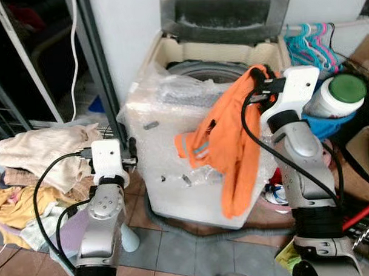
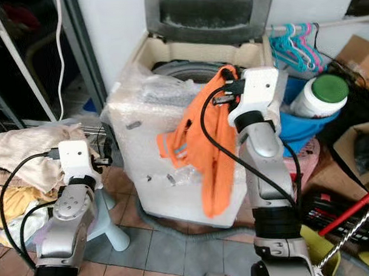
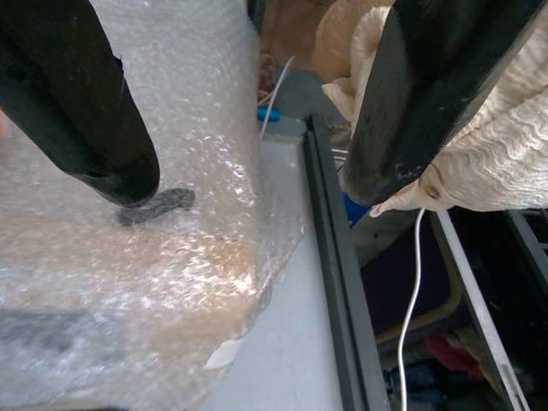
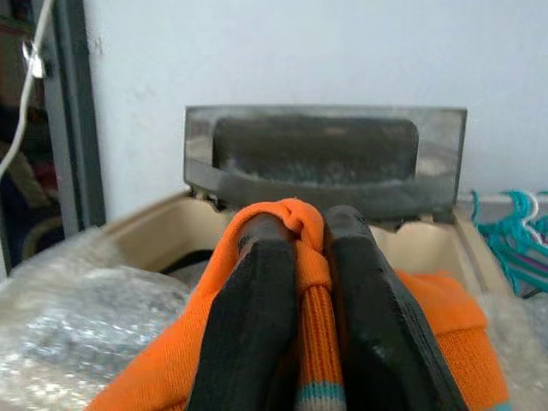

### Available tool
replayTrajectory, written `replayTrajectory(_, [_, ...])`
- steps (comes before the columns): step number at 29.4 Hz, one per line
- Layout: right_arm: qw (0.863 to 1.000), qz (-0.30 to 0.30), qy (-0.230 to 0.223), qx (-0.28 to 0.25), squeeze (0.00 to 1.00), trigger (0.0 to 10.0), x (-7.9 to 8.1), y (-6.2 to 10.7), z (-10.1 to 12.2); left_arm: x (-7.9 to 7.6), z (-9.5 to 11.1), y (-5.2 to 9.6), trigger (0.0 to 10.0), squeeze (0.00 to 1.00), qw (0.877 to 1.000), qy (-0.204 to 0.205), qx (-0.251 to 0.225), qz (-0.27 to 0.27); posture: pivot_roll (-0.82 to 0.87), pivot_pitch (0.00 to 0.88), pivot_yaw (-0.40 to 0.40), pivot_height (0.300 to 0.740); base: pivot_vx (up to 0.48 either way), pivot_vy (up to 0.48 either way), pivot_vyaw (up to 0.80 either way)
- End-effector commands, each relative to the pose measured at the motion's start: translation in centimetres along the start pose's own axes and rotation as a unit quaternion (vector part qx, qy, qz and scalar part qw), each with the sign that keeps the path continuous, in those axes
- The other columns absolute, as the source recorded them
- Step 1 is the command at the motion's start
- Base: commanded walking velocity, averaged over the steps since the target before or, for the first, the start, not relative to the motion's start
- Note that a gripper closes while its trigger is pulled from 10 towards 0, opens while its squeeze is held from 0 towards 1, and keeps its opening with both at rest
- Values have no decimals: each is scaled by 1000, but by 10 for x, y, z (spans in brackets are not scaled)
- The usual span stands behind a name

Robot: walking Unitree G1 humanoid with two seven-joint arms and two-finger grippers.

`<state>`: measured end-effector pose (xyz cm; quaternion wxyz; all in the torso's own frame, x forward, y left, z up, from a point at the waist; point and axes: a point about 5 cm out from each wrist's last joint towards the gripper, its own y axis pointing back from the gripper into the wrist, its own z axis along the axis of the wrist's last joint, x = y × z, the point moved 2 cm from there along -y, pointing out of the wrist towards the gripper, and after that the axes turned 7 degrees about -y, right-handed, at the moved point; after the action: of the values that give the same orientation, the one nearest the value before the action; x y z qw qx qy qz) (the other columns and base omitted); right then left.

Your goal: Clothes washing

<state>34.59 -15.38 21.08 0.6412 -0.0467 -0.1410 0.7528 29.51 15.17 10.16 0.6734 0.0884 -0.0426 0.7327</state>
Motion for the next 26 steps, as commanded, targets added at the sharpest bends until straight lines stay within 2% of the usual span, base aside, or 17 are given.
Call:
replayTrajectory(1, [999,37,4,-24,0,10000,14,-9,12,3,3,-1,10000,0,1000,1,-3,1,-24,0,2,740,319,0,0])
replayTrajectory(3, [991,126,31,-28,0,10000,34,-17,16,2,3,-2,10000,0,1000,2,-3,0,-28,0,2,740,317,0,0])
replayTrajectory(4, [988,145,39,-28,0,10000,38,-18,17,2,3,-2,10000,0,1000,2,-2,-1,-28,0,2,740,315,0,0])
replayTrajectory(5, [979,193,58,-29,0,10000,49,-20,20,0,3,-2,10000,0,1000,3,-3,-2,-28,0,-1,740,315,0,0])
replayTrajectory(7, [969,238,60,-22,0,10000,59,-24,22,-1,4,-2,10000,0,1000,4,-3,-2,-28,0,-4,740,315,0,0])
replayTrajectory(10, [961,266,68,-24,0,10000,66,-27,26,-1,4,-2,10000,0,1000,4,-3,-2,-27,0,-6,740,315,0,0])
replayTrajectory(12, [953,294,64,-42,0,10000,70,-42,45,-2,4,-2,10000,0,1000,5,-3,1,-21,0,-17,740,313,0,0])
replayTrajectory(13, [953,294,64,-42,0,10000,70,-42,45,-2,4,-2,10000,0,1000,5,-3,1,-21,0,-17,740,311,0,0])
replayTrajectory(14, [950,298,72,-55,0,10000,68,-52,57,-2,3,-2,10000,0,1000,7,-3,3,-21,0,-19,740,311,0,0])
replayTrajectory(16, [953,284,74,-76,0,10000,63,-64,74,-2,3,-2,10000,0,1000,7,-2,4,-22,0,-20,740,300,0,0])
replayTrajectory(18, [962,241,68,-105,0,10000,49,-79,97,-3,3,-2,10000,0,1000,9,-2,3,-23,0,-22,740,289,0,0])
replayTrajectory(20, [977,156,59,-134,0,10000,24,-95,124,-4,3,-2,10000,0,1000,9,-3,3,-23,0,-22,740,292,0,0])
replayTrajectory(22, [983,97,43,-151,0,10000,6,-101,141,-4,4,-3,10000,0,1000,9,-4,3,-22,0,-24,740,292,0,0])
replayTrajectory(23, [985,35,36,-165,0,10000,-16,-104,153,-4,3,-4,10000,0,1000,10,-1,6,-23,0,-26,740,0,0,0])
replayTrajectory(26, [982,-29,32,-183,0,10000,-43,-102,163,-5,3,-4,10000,0,1000,12,0,8,-22,0,-29,740,0,0,0])
